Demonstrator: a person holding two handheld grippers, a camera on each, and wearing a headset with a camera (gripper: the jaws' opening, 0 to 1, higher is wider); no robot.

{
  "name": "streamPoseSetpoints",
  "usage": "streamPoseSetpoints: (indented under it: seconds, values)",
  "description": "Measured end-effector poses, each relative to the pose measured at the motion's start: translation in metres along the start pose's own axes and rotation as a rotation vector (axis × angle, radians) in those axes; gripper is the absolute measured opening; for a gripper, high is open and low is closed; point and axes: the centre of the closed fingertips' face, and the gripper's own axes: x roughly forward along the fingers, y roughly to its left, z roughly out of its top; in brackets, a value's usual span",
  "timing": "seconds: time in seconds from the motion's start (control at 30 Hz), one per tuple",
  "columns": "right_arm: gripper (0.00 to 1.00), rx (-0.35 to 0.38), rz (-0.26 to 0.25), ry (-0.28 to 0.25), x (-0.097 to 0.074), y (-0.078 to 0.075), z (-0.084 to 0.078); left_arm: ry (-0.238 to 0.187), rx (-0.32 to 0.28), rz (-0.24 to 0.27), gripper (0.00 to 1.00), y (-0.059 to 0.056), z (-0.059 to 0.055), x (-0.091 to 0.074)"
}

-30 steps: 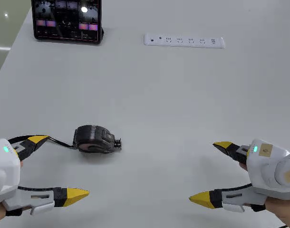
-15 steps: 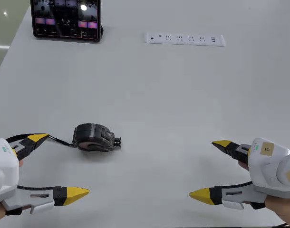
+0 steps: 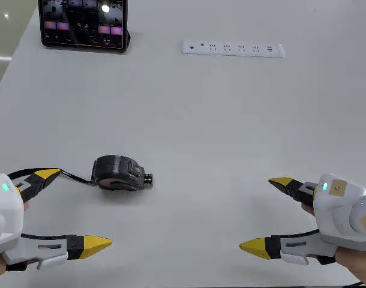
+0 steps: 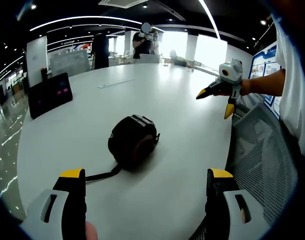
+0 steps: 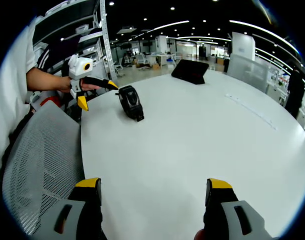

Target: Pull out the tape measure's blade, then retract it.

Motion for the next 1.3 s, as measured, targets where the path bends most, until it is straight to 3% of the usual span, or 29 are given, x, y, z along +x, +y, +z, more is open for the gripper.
streamPoseSetpoints:
  seconds: [0.27, 0.57, 1.3]
  values:
    - [0.84, -0.005, 0.005, 0.005, 0.001, -0.001, -0.001, 0.008, 0.004, 0.001, 0.99, 0.001, 0.001, -0.001]
    - [0.84, -0.030, 0.021, -0.003, 0.009, -0.006, 0.010, 0.015, 0.022, -0.004, 0.99, 0.007, 0.003, 0.003]
    - [0.83, -0.092, 0.069, 0.017, 0.027, -0.014, 0.023, 0.064, 0.082, -0.053, 0.99, 0.018, 0.003, 0.015]
